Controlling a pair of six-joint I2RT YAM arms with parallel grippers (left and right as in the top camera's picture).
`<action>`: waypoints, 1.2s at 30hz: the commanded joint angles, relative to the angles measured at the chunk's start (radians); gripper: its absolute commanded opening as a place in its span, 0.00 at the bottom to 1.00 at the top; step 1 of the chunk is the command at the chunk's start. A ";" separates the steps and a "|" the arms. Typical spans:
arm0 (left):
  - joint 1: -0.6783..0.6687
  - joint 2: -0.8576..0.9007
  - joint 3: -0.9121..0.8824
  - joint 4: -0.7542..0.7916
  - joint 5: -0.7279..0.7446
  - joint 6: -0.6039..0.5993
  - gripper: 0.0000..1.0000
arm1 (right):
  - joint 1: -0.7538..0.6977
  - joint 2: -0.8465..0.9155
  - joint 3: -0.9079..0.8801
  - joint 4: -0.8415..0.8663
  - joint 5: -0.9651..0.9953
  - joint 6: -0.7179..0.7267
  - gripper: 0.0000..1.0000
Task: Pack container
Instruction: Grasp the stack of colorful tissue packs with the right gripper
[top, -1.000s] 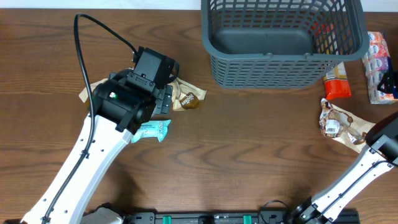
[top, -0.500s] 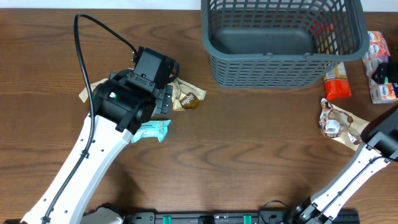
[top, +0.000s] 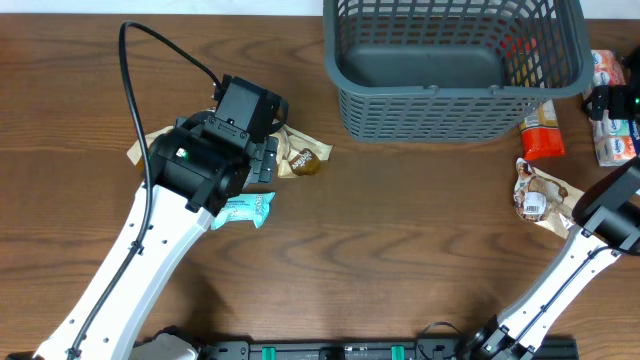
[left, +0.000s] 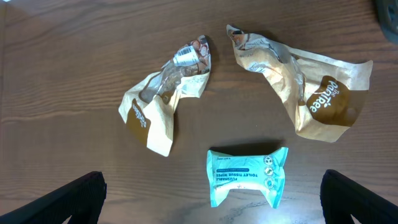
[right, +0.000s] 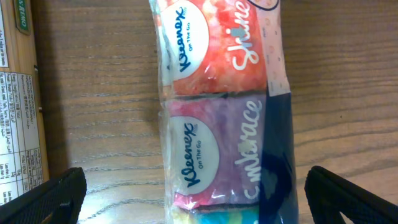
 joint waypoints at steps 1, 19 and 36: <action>0.005 0.010 -0.004 -0.002 -0.013 0.005 0.99 | -0.016 0.009 0.006 -0.005 -0.018 0.028 0.99; 0.005 0.010 -0.004 -0.002 -0.013 0.005 0.99 | -0.021 0.065 -0.010 -0.037 -0.016 0.031 0.99; 0.005 0.010 -0.004 -0.002 -0.013 0.005 0.99 | -0.025 0.066 -0.027 -0.071 -0.029 0.114 0.01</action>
